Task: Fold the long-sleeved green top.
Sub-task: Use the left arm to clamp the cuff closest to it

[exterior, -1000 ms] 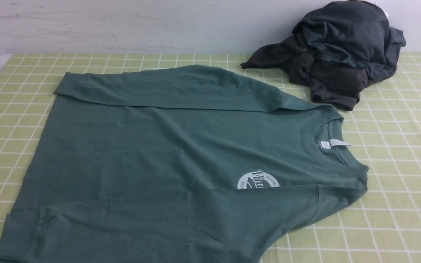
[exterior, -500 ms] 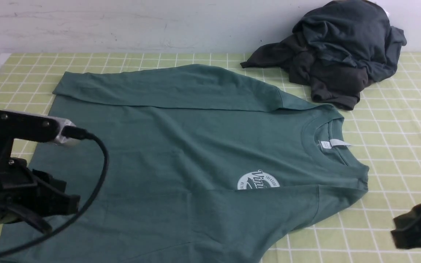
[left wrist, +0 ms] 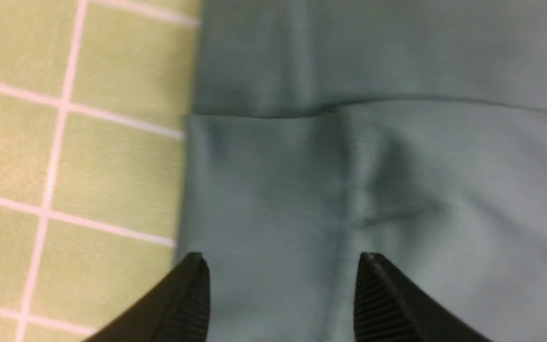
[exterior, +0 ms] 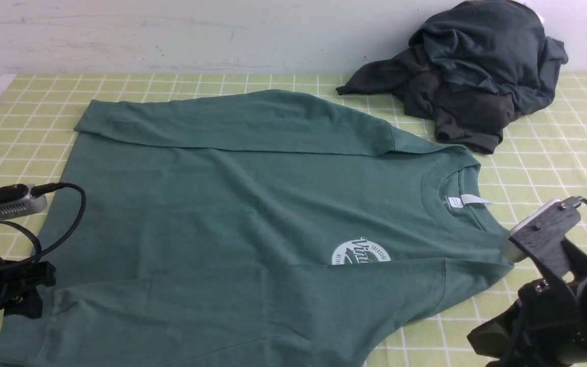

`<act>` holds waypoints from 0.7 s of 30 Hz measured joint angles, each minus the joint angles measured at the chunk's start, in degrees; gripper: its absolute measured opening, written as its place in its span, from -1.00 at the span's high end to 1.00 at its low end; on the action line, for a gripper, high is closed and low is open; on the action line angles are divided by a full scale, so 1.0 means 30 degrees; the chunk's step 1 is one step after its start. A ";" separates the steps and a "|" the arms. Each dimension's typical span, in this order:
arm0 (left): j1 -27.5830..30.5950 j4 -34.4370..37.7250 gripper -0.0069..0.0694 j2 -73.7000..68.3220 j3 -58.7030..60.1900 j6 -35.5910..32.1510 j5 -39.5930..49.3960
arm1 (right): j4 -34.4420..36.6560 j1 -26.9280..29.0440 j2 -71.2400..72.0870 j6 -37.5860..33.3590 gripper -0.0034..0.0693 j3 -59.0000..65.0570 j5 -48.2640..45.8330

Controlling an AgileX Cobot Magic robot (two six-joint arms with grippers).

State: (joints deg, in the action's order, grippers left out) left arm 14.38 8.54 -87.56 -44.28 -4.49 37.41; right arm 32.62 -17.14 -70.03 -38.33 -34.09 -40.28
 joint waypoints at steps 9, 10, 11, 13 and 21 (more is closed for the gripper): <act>0.0523 -0.0023 -0.17 -0.2467 -0.0701 0.0000 -0.1205 | 0.0744 0.0000 0.0000 -0.0185 0.93 0.0000 -0.0084; 0.0523 -0.0023 -0.16 -0.2467 -0.0707 0.0000 -0.1269 | 0.0744 0.0000 0.0000 -0.0183 0.93 0.0000 -0.0084; 0.0523 -0.0023 -0.09 -0.2547 -0.0707 0.0000 -0.1598 | 0.0744 0.0000 0.0000 -0.0206 0.93 0.0000 -0.0084; 0.0523 -0.0023 0.10 -0.2582 -0.0727 0.0000 -0.1712 | 0.0744 0.0000 0.0000 -0.0206 0.93 0.0000 -0.0084; -0.0184 -0.0113 0.79 -0.1857 -0.0743 -0.0008 -0.1694 | 0.0758 0.0000 0.0000 -0.0213 0.93 0.0000 -0.0084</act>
State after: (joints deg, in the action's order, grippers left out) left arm 13.83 8.20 -93.13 -46.51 -4.52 32.33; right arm 34.89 -17.14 -70.03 -38.97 -34.09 -40.53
